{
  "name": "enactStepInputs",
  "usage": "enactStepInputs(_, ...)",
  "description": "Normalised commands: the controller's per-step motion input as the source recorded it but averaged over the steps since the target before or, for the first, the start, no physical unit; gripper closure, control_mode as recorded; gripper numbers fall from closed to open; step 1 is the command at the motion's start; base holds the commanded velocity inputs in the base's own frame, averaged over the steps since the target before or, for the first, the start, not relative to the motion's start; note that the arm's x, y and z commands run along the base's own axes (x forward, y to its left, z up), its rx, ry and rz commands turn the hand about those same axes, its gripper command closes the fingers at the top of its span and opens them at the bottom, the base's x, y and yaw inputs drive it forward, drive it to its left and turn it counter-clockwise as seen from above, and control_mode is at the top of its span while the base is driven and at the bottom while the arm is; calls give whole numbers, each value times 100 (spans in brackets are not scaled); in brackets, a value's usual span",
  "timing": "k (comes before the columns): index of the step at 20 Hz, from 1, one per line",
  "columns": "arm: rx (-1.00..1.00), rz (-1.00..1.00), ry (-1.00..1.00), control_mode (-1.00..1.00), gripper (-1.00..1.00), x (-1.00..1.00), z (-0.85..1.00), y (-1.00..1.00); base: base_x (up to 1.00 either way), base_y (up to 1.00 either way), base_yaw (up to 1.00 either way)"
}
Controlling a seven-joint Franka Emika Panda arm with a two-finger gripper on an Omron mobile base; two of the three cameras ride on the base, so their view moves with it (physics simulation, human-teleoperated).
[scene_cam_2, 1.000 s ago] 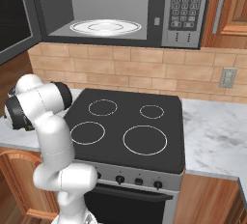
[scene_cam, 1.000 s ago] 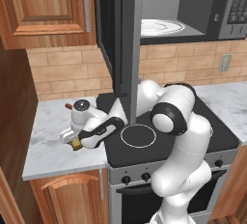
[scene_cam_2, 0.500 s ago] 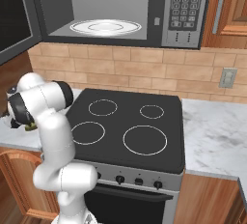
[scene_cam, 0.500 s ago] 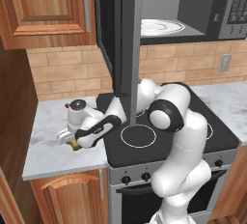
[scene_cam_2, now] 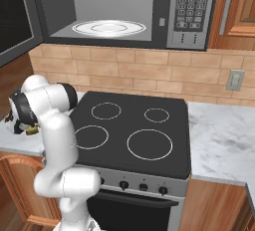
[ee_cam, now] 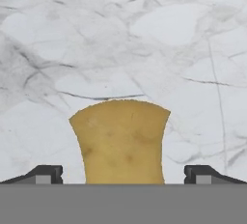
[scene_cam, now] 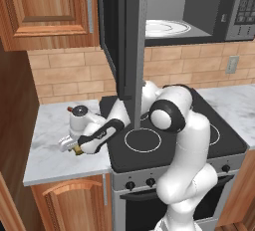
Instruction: Place the sponge inside the microwave to prepare for sanitizing.
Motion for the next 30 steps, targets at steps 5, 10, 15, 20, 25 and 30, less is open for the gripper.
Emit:
enactStepInputs(5, 0, 0, 1, -100, -100, 1, -29, 0, 0, 0, 0)
enactStepInputs(10, 0, 0, 1, -100, -100, 1, -20, 0, 0, 0, 0)
enactStepInputs(15, 0, 0, 0, -100, 100, 0, -6, 3, 0, 0, 0)
enactStepInputs(20, -1, 0, 2, -100, 100, 0, -4, -5, 0, 0, 0)
enactStepInputs(25, 0, -2, 2, -100, 100, -1, 30, -38, 0, 0, 0)
enactStepInputs(30, 0, -10, 0, -100, 100, -14, 48, -73, 0, 0, 0)
